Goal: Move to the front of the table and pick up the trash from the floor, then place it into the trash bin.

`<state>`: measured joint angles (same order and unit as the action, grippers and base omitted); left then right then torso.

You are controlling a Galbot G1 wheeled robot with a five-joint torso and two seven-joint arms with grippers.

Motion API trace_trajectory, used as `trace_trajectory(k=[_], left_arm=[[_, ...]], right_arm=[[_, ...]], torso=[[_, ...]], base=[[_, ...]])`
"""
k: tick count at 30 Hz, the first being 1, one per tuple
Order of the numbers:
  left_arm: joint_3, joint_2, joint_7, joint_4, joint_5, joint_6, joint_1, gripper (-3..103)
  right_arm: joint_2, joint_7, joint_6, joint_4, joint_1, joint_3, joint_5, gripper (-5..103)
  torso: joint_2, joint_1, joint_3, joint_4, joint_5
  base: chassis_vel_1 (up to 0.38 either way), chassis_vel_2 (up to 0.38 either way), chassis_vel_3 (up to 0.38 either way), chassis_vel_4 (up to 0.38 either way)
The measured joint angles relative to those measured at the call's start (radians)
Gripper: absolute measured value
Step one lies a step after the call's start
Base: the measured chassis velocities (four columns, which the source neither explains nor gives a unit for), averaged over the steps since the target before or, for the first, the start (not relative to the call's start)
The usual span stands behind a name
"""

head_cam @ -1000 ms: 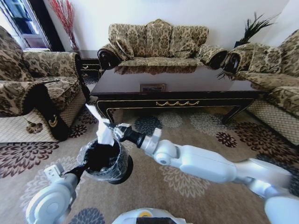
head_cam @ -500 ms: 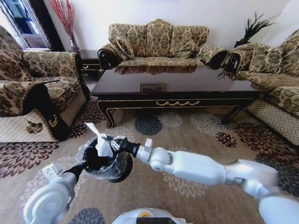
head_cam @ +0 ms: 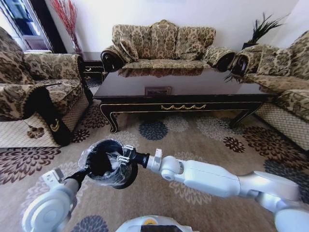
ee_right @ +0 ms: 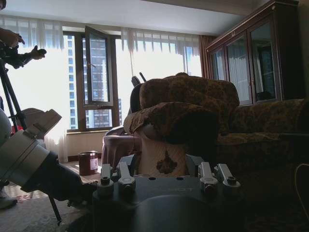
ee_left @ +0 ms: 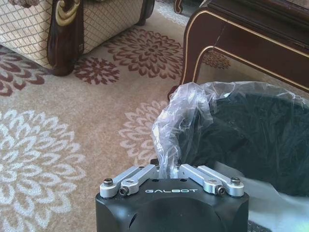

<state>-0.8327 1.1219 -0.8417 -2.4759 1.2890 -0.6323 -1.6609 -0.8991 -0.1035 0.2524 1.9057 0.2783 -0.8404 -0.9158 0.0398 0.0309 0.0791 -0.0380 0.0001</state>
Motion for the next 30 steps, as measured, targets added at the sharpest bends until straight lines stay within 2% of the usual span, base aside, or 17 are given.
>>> trace_trajectory(k=[2,4,5,7,8,11,12,15,16,17,19,25,30], left_arm=[[0.0,0.003,0.0,0.003,0.001,0.0,0.001,3],[0.0,0.005,0.0,0.005,0.001,0.0,0.002,3],[0.004,0.009,0.0,0.011,0.001,0.0,0.005,3],[0.007,0.01,0.0,0.015,0.001,0.0,0.008,3],[0.008,0.011,0.0,0.019,0.0,0.001,0.01,3],[0.009,0.014,-0.006,0.042,0.009,0.004,0.042,3],[0.009,0.014,-0.006,0.042,0.009,0.004,0.042,3],[0.013,0.006,-0.01,0.09,0.007,0.013,0.076,3],[0.015,0.003,-0.009,0.101,0.006,0.013,0.082,3],[0.015,0.003,-0.009,0.101,0.006,0.013,0.082,3],[0.029,-0.004,-0.002,0.138,-0.001,0.013,0.104,3],[0.098,-0.012,0.017,0.255,-0.047,0.013,0.176,3],[0.174,-0.016,0.036,0.357,-0.063,0.013,0.244,3]], right_arm=[[0.009,0.022,-0.017,0.006,0.012,0.047,-0.004,70],[0.012,0.032,-0.022,0.006,0.016,0.063,-0.005,70],[0.02,0.054,-0.039,0.004,0.025,0.1,-0.008,81],[0.025,0.068,-0.05,0.002,0.033,0.121,-0.009,81],[0.03,0.088,-0.065,0.002,0.044,0.145,-0.01,86],[0.053,0.254,-0.168,0.008,0.125,0.257,-0.026,99],[0.053,0.254,-0.168,0.008,0.125,0.257,-0.026,99],[0.076,0.481,-0.301,0.009,0.238,0.377,-0.034,100],[0.079,0.515,-0.318,0.007,0.266,0.409,-0.033,100],[0.079,0.515,-0.318,0.007,0.266,0.409,-0.033,100],[0.086,0.582,-0.344,-0.008,0.373,0.512,-0.016,100],[0.089,0.599,-0.347,-0.033,0.55,0.656,0.045,100],[0.082,0.602,-0.347,-0.046,0.594,0.691,0.056,100]], torso=[[0.0,0.0,0.0,0.0001,0.0],[0.0,0.0,0.0,0.0,0.0],[0.0,0.0,0.0,0.0001,0.0],[0.0,0.0,0.0,0.0001,0.0],[0.0,0.0,0.0,0.0001,-0.0001],[0.0,0.0,0.0,0.0002,-0.0001],[0.0,0.0,0.0,0.0002,-0.0001],[0.0,0.0,0.0,-0.0003,0.0001],[0.0,0.0,0.0,0.0,0.0001],[0.0,0.0,0.0,0.0,0.0001],[0.0,0.0,0.0,0.0001,0.0001],[0.0,0.0,0.0,-0.0003,0.0001],[0.0,0.0,0.0,0.0,-0.0002]], base=[[0.0,0.0,0.0,0.0],[0.0,0.0,0.0,0.0],[0.0,0.0,0.0,0.0],[0.0,0.0,0.0,0.0],[0.0,0.0,0.0,0.0],[0.0,0.0,0.0,0.0],[0.0,0.0,0.0,0.0],[0.0,0.0,0.0,0.0],[0.0,0.0,0.0,0.0],[0.0,0.0,0.0,0.0],[0.0,0.0,0.0,0.0],[0.0,0.0,0.0,0.0],[0.0,0.0,0.0,0.0]])
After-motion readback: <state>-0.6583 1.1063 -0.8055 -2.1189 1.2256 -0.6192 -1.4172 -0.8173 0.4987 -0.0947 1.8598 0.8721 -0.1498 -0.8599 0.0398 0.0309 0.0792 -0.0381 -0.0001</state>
